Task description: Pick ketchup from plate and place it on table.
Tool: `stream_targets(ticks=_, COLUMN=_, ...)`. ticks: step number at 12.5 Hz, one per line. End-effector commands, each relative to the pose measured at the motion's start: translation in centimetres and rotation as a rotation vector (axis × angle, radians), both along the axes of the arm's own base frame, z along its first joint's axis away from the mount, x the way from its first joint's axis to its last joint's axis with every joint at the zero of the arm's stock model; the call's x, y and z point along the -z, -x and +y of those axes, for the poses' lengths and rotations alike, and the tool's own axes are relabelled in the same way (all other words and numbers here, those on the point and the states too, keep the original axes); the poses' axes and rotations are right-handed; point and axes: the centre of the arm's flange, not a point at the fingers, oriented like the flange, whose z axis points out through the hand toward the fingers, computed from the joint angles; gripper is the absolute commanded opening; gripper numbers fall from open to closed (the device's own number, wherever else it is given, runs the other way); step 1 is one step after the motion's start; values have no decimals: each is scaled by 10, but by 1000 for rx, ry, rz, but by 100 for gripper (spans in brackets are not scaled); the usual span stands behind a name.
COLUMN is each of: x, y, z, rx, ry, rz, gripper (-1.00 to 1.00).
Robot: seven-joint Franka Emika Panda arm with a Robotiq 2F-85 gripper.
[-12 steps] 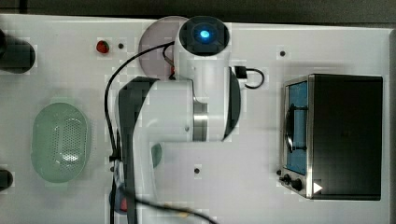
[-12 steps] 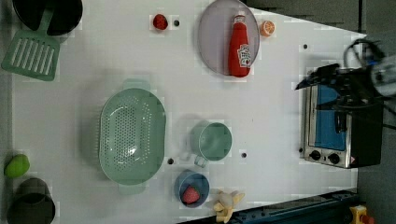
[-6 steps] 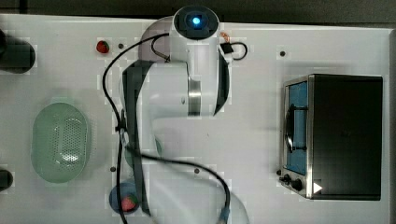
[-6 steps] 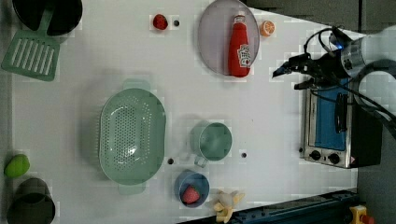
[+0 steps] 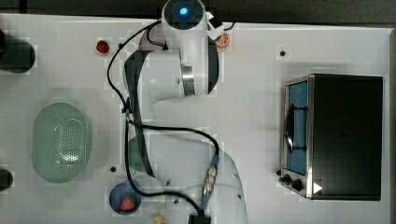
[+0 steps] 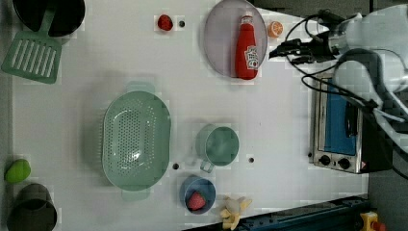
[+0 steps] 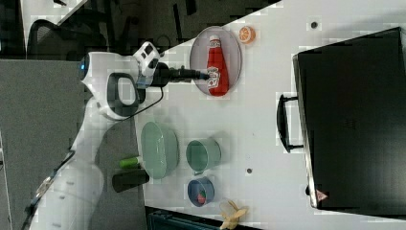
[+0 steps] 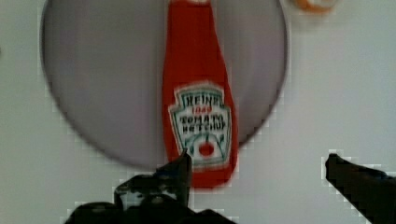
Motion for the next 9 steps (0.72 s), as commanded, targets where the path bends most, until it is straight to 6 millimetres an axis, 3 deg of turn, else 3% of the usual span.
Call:
stream_targets(ticks=1, x=22, y=-17, z=15, rx=-89, ry=-6, rz=-48, gripper=100)
stream_targets(ticks=5, x=77, y=-24, z=18, rx=-90, ry=-29, rz=-61, gripper=100)
stream_targets(ticks=9, x=109, y=-31, z=20, rx=-102, ry=-26, rz=-64, gripper=100)
